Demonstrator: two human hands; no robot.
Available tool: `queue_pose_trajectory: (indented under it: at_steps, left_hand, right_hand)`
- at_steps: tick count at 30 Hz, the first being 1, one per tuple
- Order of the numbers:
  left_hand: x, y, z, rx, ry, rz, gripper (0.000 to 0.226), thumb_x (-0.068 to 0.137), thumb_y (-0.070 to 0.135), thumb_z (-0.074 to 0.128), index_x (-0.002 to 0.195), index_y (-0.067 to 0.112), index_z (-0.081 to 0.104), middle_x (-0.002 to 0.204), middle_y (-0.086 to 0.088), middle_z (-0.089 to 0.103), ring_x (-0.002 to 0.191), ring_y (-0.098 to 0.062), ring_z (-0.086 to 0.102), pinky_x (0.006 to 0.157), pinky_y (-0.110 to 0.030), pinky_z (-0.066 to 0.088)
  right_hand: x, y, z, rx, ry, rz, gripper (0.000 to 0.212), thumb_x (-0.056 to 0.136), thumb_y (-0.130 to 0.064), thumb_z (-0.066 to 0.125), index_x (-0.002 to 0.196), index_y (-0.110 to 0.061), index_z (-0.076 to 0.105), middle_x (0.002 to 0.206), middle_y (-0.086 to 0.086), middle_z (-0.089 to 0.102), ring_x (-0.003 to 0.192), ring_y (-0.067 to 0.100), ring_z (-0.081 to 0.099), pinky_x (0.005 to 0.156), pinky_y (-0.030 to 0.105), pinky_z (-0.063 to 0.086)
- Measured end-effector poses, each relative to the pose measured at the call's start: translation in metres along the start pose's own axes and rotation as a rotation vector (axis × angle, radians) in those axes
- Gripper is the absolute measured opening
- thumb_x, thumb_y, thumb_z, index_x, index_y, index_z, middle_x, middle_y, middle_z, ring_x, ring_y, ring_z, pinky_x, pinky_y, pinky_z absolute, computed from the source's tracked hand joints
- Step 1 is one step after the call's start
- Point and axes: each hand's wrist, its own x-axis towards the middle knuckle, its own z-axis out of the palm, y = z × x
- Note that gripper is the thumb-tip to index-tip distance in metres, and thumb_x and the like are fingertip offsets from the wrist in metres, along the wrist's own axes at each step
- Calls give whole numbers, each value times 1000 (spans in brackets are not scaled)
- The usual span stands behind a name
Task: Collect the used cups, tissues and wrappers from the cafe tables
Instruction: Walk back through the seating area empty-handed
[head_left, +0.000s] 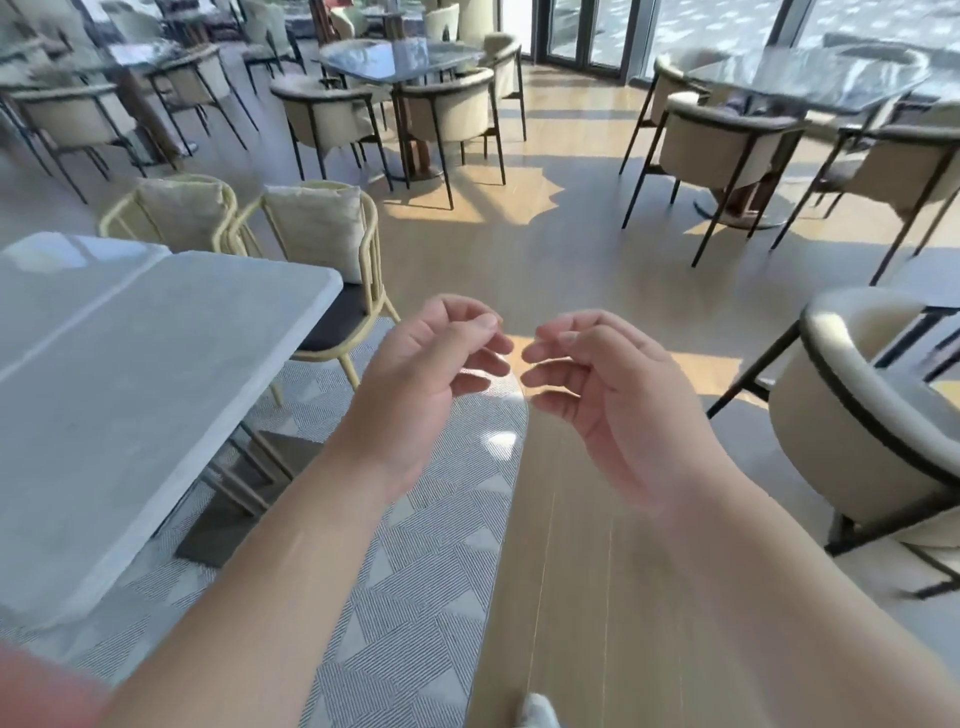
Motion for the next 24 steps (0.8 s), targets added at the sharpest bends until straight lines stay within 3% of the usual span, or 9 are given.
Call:
queue_pose_trajectory:
  at_steps: [11, 24]
  left_hand:
    - [152, -13, -23, -84, 69, 25, 10, 86, 25, 56, 88, 18, 62, 78, 3, 70, 73, -12, 65, 73, -28, 46]
    - [413, -35, -112, -133, 49, -18, 14, 85, 25, 55, 91, 14, 61, 79, 3, 69, 73, -11, 64, 71, -27, 46]
  right_hand:
    - [161, -6, -20, 31, -26, 12, 14, 78, -14, 55, 80, -15, 69, 80, 8, 69, 68, 19, 63, 60, 26, 50]
    - [437, -11, 1, -38, 43, -14, 14, 76, -15, 54, 80, -15, 68, 78, 6, 69, 67, 19, 63, 61, 26, 51]
